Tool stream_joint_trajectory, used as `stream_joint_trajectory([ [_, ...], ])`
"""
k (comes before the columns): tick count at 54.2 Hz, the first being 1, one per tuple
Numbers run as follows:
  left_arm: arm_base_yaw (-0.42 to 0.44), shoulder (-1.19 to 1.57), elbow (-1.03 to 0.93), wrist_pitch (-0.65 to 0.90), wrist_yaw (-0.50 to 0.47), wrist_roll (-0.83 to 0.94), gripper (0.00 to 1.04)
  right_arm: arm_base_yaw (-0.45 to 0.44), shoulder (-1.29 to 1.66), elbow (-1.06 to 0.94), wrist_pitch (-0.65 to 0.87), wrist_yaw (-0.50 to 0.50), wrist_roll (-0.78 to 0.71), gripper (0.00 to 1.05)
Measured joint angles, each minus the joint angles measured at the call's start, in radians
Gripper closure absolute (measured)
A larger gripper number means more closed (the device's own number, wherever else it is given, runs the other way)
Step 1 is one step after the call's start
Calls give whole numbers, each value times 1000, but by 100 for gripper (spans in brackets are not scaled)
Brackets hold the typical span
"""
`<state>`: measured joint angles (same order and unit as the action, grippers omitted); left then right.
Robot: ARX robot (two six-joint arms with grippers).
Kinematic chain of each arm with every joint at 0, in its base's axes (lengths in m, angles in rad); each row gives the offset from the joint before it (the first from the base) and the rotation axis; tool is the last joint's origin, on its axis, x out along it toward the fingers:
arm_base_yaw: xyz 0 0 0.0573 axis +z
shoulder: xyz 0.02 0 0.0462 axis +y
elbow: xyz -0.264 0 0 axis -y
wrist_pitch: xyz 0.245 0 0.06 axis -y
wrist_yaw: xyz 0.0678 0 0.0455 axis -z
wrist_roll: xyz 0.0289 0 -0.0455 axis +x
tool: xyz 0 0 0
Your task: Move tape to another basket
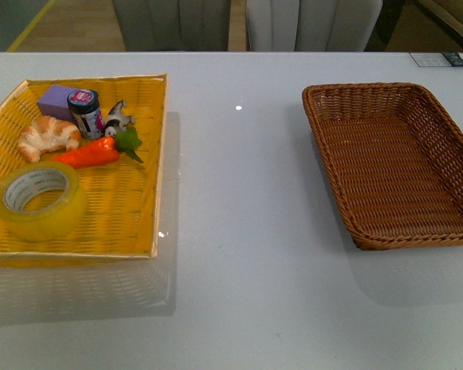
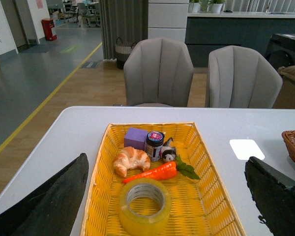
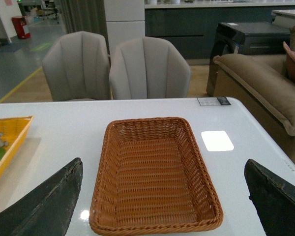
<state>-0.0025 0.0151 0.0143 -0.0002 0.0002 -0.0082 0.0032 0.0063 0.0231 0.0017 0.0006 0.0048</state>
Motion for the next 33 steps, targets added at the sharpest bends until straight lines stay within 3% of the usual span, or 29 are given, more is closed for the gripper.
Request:
stream_joint_trajectory([
  [33, 0, 0, 0, 0, 0, 0, 9, 0, 0, 0, 0, 0, 0, 9],
])
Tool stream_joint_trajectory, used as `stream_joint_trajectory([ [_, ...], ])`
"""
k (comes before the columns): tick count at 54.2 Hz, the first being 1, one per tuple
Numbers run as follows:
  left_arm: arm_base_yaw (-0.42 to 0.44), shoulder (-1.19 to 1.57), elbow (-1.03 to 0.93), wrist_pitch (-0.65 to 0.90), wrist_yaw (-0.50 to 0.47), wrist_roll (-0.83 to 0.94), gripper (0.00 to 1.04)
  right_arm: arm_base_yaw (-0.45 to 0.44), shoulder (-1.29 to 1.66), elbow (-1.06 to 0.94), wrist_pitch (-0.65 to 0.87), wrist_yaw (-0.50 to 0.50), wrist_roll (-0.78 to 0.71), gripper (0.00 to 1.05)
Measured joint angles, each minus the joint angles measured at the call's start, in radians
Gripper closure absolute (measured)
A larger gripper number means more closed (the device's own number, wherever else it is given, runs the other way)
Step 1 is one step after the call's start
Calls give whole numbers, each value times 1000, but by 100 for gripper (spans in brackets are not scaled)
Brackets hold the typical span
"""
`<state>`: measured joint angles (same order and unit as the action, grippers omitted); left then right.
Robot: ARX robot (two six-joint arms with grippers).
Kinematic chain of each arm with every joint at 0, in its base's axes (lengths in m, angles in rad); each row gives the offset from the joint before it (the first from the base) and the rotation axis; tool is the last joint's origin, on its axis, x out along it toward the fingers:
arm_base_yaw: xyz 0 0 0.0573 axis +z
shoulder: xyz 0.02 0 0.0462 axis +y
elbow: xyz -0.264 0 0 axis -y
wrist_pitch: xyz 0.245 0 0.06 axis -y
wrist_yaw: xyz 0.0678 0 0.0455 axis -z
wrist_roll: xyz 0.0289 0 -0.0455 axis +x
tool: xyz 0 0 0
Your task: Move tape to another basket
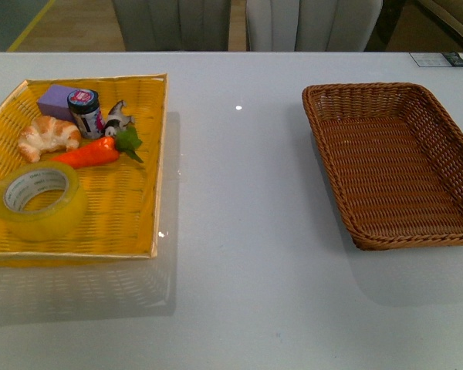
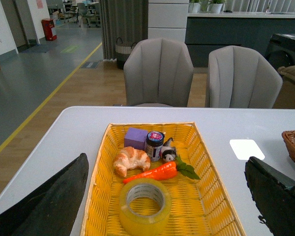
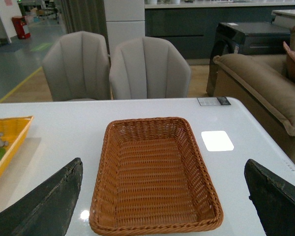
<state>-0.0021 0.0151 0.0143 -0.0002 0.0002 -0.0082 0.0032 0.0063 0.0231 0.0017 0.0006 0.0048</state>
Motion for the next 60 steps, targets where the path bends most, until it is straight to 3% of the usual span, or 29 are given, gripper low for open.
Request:
stream_joint_trajectory([
  [3, 1, 5, 2, -7, 2, -3, 9, 0, 0, 0, 0, 0, 0, 9],
  [8, 47, 199, 132, -279, 82, -117, 9, 0, 0, 0, 0, 0, 0, 9],
  [11, 81, 345, 187, -303, 97, -150, 9, 0, -1, 0, 0, -1, 0, 9],
  [19, 131, 676, 275, -89, 103, -161, 9, 0, -1, 0, 0, -1, 0, 9],
  [26, 132, 1108, 360, 192, 137, -174, 9, 0, -1, 0, 0, -1, 0, 9],
  [33, 123, 1390, 423, 313, 100, -174, 9, 0, -1, 0, 0, -1, 0, 9],
  [39, 105, 1600, 508, 351, 80, -177, 9, 0, -1, 0, 0, -1, 0, 9],
  [60, 119, 1906, 679, 367, 39, -177, 9, 0, -1, 0, 0, -1, 0, 9],
])
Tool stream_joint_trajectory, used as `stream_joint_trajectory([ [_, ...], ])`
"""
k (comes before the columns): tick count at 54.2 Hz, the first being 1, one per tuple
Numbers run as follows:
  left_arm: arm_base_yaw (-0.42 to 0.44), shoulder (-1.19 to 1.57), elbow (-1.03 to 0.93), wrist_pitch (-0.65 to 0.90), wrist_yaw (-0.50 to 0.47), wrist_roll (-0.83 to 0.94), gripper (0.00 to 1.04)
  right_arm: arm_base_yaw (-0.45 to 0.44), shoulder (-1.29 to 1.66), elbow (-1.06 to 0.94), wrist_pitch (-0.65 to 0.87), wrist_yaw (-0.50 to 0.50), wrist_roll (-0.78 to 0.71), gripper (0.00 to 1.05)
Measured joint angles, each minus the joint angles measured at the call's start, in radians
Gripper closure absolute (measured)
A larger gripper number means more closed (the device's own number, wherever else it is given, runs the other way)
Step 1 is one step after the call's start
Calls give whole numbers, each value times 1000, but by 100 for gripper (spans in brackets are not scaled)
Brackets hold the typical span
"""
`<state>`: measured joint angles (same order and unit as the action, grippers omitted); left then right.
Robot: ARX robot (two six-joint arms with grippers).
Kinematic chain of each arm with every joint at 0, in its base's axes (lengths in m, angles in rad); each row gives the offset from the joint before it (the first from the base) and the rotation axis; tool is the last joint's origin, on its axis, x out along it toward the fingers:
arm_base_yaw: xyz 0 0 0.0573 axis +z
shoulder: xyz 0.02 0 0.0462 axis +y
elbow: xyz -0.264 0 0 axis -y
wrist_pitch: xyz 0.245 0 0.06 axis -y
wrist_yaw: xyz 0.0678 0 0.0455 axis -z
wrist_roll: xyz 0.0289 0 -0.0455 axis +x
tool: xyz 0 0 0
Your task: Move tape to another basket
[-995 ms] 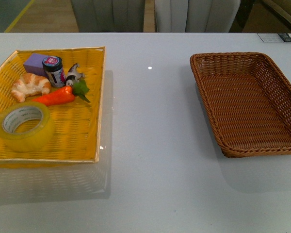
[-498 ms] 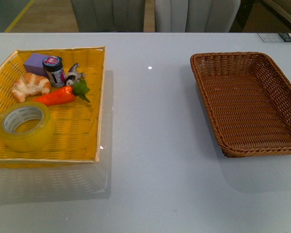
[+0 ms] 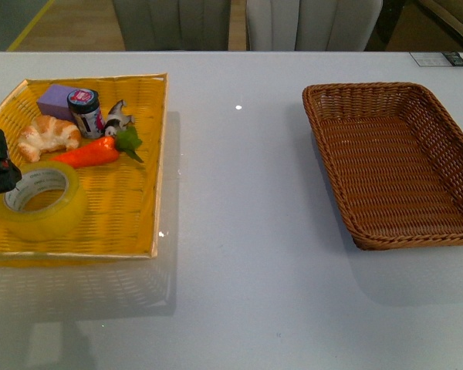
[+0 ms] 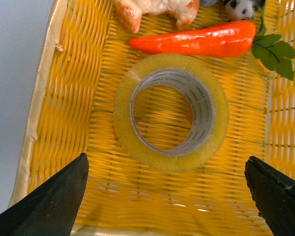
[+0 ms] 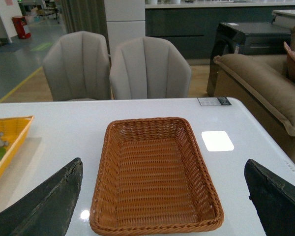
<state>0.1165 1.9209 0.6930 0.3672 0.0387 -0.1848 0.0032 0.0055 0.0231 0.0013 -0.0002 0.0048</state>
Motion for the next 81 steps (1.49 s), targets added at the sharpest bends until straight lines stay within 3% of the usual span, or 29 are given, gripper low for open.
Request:
stream_joint_trajectory([
  [48, 8, 322, 257, -55, -40, -40, 10, 0, 0, 0, 0, 0, 0, 9],
  [59, -16, 329, 278, -72, -76, -40, 52, 0, 0, 0, 0, 0, 0, 9],
  [69, -18, 331, 279, -80, -80, -47, 80, 0, 0, 0, 0, 0, 0, 9],
  [73, -18, 325, 273, -79, -69, -50, 89, 0, 0, 0, 0, 0, 0, 9],
  [81, -19, 282, 231, -72, -55, -58, 90, 0, 0, 0, 0, 0, 0, 9],
])
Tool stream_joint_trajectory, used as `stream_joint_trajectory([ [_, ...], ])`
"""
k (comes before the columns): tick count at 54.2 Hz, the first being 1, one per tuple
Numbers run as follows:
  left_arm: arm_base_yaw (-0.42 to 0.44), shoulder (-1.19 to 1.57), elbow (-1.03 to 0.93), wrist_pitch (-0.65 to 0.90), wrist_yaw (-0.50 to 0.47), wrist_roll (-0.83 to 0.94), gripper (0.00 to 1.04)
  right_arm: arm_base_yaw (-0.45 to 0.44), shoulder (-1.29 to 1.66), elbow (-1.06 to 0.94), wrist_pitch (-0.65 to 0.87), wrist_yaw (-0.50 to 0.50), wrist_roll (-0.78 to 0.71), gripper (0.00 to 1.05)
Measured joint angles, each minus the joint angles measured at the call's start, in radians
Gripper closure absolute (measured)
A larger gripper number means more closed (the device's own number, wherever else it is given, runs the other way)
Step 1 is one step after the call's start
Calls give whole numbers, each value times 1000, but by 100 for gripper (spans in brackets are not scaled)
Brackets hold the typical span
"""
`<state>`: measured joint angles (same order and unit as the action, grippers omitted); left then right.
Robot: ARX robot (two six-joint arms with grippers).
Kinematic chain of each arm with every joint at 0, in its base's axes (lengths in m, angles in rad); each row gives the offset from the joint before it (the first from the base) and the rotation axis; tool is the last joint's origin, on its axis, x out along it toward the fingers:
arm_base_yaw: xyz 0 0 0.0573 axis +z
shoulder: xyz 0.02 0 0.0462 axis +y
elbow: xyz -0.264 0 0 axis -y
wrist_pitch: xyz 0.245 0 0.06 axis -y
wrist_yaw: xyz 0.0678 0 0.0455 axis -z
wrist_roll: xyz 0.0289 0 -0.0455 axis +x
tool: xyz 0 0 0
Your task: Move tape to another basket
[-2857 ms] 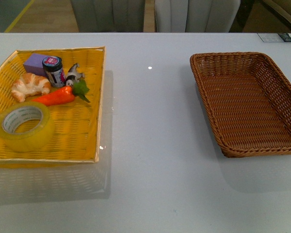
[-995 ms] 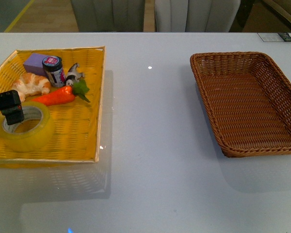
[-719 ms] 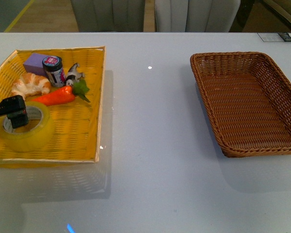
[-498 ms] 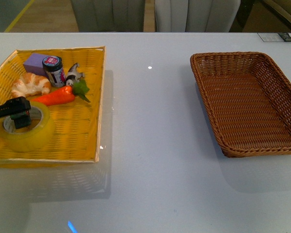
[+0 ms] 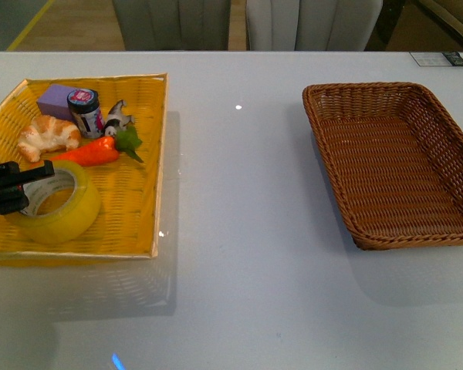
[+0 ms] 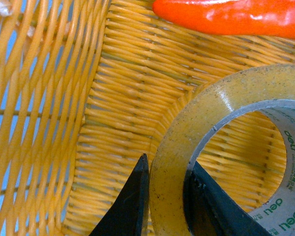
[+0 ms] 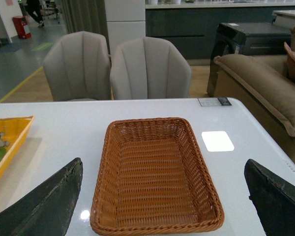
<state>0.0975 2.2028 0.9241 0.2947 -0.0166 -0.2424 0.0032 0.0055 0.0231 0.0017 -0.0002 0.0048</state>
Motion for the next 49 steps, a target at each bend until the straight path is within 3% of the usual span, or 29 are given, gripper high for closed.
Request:
stream_joint_trajectory([
  [17, 1, -255, -98, 13, 33, -22, 90, 0, 0, 0, 0, 0, 0, 9],
  [23, -36, -361, -102, -19, 31, -23, 90, 0, 0, 0, 0, 0, 0, 9],
  [34, -175, -464, -56, -106, 46, -60, 90, 0, 0, 0, 0, 0, 0, 9],
  [49, -433, -515, 76, -200, 72, -142, 90, 0, 0, 0, 0, 0, 0, 9],
])
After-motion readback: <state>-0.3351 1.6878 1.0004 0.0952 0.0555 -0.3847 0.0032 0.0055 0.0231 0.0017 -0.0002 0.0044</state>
